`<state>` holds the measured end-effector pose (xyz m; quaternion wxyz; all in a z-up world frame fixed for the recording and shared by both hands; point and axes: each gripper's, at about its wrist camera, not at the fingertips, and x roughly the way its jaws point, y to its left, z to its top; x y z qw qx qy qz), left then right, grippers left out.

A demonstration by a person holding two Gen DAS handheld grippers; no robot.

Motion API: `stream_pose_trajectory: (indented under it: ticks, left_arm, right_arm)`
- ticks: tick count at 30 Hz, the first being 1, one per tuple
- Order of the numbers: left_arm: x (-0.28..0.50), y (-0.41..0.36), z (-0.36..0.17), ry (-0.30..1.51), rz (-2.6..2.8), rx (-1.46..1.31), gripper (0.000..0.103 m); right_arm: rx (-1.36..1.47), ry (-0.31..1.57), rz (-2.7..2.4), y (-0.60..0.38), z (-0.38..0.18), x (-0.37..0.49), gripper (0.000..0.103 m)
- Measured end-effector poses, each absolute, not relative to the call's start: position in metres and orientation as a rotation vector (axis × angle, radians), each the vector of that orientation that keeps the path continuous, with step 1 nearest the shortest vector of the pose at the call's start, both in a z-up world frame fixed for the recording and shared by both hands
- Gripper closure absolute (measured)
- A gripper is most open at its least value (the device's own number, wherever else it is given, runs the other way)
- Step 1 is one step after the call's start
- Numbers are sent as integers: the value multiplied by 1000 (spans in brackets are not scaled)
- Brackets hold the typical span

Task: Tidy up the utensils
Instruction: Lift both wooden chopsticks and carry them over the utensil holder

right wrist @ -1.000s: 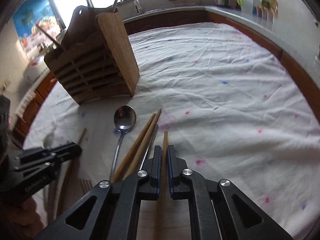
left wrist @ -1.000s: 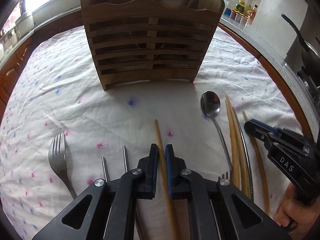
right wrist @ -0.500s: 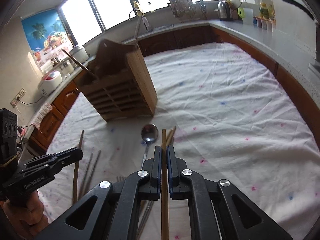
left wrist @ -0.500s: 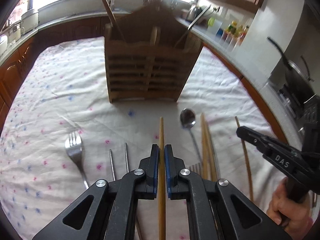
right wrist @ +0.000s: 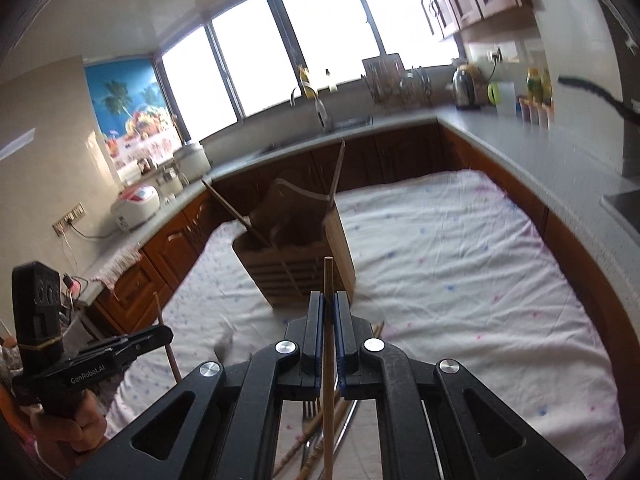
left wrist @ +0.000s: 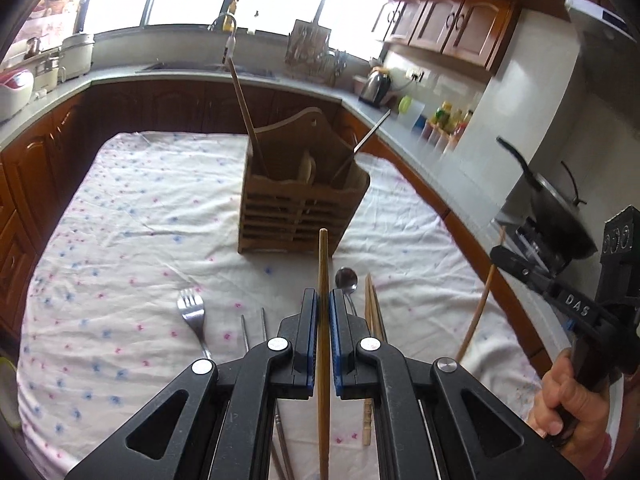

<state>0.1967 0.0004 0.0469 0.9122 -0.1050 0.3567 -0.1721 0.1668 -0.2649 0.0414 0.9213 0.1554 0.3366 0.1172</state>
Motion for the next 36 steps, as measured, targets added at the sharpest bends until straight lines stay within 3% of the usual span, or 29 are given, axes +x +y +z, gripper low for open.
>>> stream_pose_trajectory:
  ticks: [14, 36]
  left_arm:
    - [167, 23, 66, 626, -343, -269, 99]
    - [189, 43, 79, 548, -316, -316, 99]
  right_arm:
    - [323, 623, 245, -271, 63, 164, 98]
    - [352, 568, 251, -271, 75, 189, 98]
